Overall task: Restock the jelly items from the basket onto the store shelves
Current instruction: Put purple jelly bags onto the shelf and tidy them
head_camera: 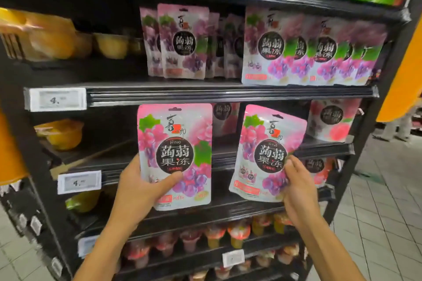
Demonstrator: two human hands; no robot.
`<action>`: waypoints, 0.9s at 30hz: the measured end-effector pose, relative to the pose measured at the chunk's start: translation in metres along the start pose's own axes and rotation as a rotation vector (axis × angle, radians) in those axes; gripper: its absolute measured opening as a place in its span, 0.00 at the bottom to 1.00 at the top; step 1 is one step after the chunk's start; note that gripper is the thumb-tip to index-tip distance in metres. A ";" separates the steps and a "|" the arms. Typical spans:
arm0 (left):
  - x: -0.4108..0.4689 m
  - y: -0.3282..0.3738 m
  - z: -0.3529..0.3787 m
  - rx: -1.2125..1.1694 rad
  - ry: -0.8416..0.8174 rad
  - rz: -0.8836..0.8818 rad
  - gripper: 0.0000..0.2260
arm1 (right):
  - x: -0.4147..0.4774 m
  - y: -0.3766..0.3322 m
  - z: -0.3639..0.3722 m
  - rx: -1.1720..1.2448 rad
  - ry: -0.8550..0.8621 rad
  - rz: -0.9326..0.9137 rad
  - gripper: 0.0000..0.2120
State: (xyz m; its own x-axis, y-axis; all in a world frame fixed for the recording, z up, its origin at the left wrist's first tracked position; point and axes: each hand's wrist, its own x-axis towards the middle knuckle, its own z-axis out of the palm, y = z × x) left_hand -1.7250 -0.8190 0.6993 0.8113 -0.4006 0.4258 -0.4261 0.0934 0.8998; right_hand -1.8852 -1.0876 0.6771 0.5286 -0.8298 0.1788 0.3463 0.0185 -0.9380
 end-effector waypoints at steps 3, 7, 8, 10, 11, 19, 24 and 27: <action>0.024 0.028 0.003 -0.051 0.010 0.060 0.27 | 0.020 -0.036 0.013 0.026 -0.008 -0.104 0.12; 0.051 0.060 0.017 -0.065 0.026 0.146 0.24 | 0.050 -0.080 0.034 0.001 -0.043 -0.197 0.12; 0.057 0.066 0.022 -0.071 0.030 0.159 0.23 | 0.058 -0.089 0.039 -0.013 -0.050 -0.213 0.12; 0.068 0.075 0.032 -0.075 0.016 0.172 0.21 | 0.075 -0.107 0.051 -0.034 -0.068 -0.233 0.11; 0.073 0.078 0.036 -0.067 0.009 0.178 0.21 | 0.083 -0.115 0.056 -0.036 -0.081 -0.233 0.12; 0.096 0.080 0.049 -0.043 0.039 0.200 0.24 | 0.130 -0.156 0.101 -0.098 -0.162 -0.212 0.13; 0.098 0.081 0.045 -0.015 0.094 0.182 0.27 | 0.149 -0.165 0.131 -0.098 -0.181 -0.249 0.12; 0.098 0.082 0.040 0.008 0.134 0.154 0.28 | 0.157 -0.163 0.145 -0.127 -0.169 -0.293 0.13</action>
State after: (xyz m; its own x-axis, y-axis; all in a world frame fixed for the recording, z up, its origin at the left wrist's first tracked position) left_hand -1.6963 -0.8871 0.8105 0.7823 -0.2576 0.5672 -0.5516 0.1368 0.8228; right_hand -1.7463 -1.1401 0.9016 0.5461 -0.6853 0.4819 0.4083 -0.2846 -0.8674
